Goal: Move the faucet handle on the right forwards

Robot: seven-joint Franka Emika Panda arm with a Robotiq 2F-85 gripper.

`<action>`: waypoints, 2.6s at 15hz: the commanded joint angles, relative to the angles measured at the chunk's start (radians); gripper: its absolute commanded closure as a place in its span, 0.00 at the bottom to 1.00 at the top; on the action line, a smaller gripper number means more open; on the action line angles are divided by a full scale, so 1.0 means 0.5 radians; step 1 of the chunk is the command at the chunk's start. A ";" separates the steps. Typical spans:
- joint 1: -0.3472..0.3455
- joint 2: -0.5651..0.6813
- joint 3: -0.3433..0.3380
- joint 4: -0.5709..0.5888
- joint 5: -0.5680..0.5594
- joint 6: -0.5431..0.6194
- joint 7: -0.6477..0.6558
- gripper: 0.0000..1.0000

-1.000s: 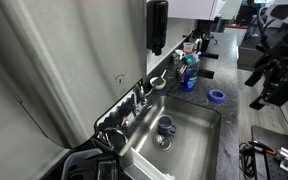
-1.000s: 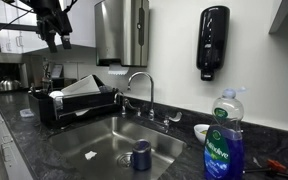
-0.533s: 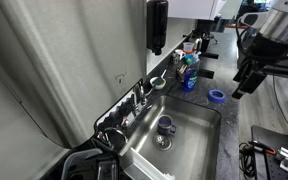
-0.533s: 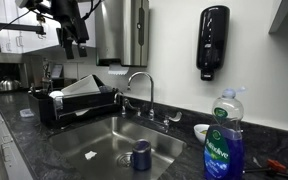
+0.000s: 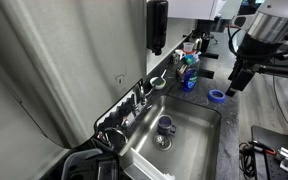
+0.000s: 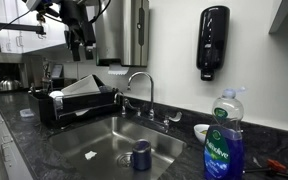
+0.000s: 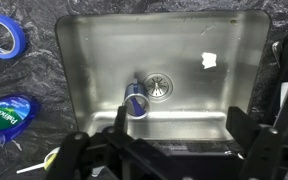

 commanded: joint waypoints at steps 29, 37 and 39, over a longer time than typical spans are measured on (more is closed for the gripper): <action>-0.026 0.306 0.131 0.514 -0.151 -0.015 0.157 0.00; -0.116 0.590 -0.078 0.511 -0.140 0.077 0.005 0.00; -0.106 0.545 -0.070 0.479 -0.136 0.049 0.054 0.00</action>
